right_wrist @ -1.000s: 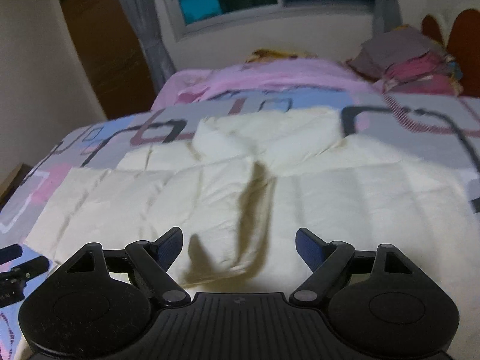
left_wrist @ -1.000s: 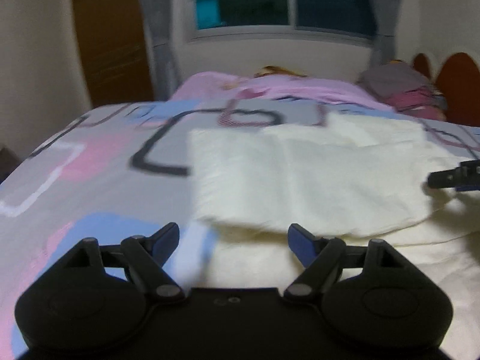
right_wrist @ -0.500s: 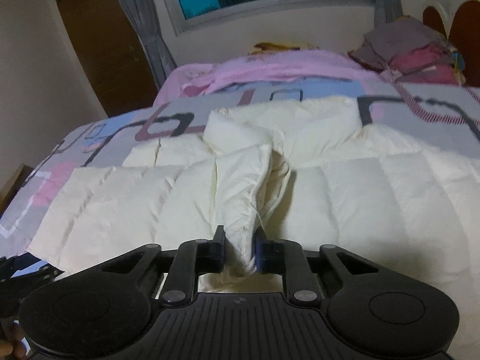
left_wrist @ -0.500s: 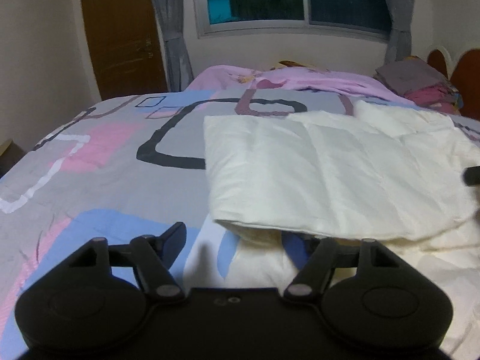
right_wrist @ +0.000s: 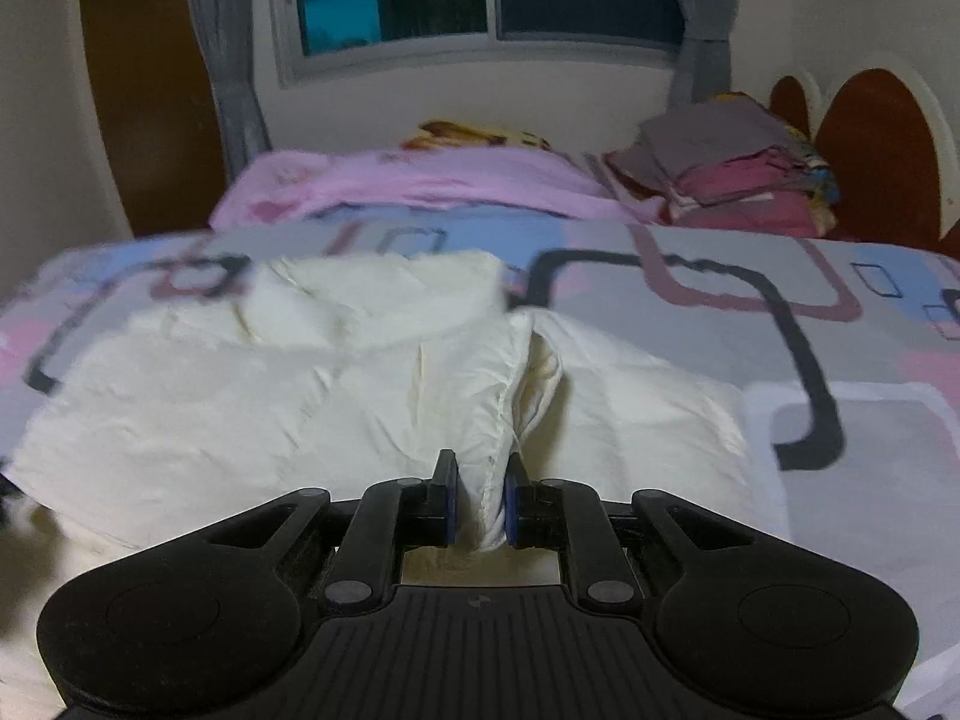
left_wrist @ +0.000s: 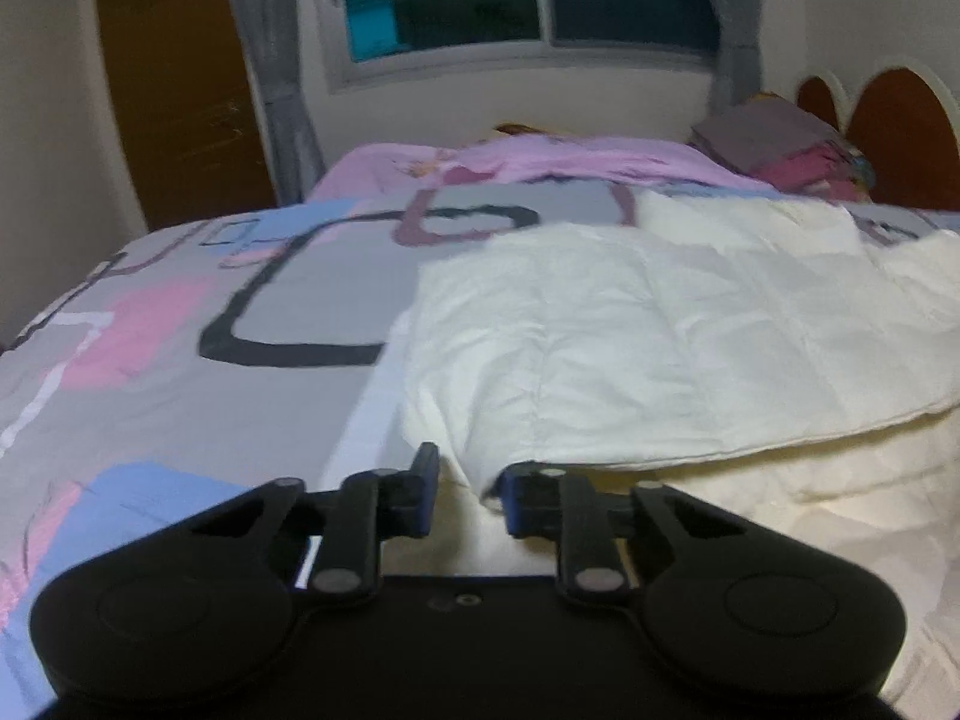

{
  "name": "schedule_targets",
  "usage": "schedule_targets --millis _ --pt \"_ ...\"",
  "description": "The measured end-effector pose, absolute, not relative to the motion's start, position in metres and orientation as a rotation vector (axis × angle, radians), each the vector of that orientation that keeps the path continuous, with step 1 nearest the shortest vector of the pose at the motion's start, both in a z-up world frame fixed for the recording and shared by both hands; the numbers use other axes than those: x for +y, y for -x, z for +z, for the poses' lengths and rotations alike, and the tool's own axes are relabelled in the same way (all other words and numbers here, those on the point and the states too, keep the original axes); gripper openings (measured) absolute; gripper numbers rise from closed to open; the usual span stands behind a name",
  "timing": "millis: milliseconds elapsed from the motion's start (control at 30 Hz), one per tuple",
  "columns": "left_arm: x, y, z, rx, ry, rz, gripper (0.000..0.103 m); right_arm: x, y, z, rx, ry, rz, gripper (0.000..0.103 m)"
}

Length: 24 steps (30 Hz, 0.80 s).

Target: Fold large clothes

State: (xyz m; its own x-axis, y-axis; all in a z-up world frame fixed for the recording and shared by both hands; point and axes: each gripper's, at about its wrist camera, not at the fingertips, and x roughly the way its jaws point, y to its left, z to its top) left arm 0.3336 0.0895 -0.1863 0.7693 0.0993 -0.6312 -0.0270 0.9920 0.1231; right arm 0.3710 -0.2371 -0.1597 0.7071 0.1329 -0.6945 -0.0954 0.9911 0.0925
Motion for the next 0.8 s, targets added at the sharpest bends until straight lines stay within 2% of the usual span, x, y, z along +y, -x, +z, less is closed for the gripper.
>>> schedule_targets --millis 200,333,367,400,433,467,533,600,700,767,800 --pt "0.101 -0.336 -0.192 0.776 -0.031 0.043 0.018 -0.236 -0.369 -0.182 0.817 -0.008 0.103 0.014" --pt "0.112 -0.332 -0.176 0.827 0.062 0.022 0.03 -0.244 -0.367 -0.176 0.816 -0.012 0.089 0.015" --pt "0.115 -0.33 -0.172 0.83 0.082 0.021 0.03 -0.247 -0.365 -0.172 0.808 -0.03 0.088 0.026" --pt "0.117 -0.328 -0.167 0.83 0.091 0.02 0.03 -0.248 -0.363 -0.166 0.787 -0.039 0.072 0.056" --pt "0.118 -0.326 -0.162 0.827 0.094 0.019 0.032 -0.248 -0.36 -0.16 0.752 -0.038 0.056 0.071" --pt "0.118 -0.324 -0.157 0.818 0.096 0.022 0.034 -0.248 -0.356 -0.153 0.708 -0.024 0.049 0.078" --pt "0.117 -0.321 -0.147 0.802 0.094 0.033 0.041 -0.244 -0.355 -0.141 0.664 0.017 0.061 0.078" --pt "0.115 -0.323 -0.138 0.785 0.096 0.036 0.042 -0.243 -0.356 -0.133 0.636 0.019 0.071 0.077" --pt "0.107 -0.329 -0.127 0.769 0.097 0.027 0.045 -0.241 -0.364 -0.124 0.615 -0.005 0.077 0.07" --pt "0.102 -0.337 -0.125 0.761 0.095 0.018 0.047 -0.238 -0.371 -0.123 0.616 -0.011 0.084 0.058" --pt "0.099 -0.342 -0.124 0.758 0.094 0.015 0.048 -0.237 -0.374 -0.123 0.621 -0.016 0.09 0.056"
